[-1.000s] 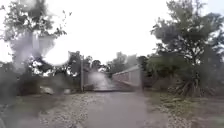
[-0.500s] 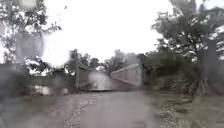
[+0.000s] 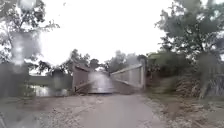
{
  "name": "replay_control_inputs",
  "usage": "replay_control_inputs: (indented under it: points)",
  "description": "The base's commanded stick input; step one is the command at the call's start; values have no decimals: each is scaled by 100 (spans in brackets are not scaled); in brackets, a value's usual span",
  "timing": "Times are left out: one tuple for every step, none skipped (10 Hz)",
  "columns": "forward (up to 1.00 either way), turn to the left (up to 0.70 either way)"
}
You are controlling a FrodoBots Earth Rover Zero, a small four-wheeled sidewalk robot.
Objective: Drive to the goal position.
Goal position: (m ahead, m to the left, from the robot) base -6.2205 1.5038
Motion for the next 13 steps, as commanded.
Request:
replay_control_inputs:
  points:
    - [70, 0]
    - [70, 2]
    - [70, 14]
    - [70, 14]
    - [70, 14]
    - [70, 14]
    - [70, 14]
    - [70, 14]
    - [70, 14]
    - [70, 14]
    - [70, 14]
    - [70, 14]
    - [70, 14]
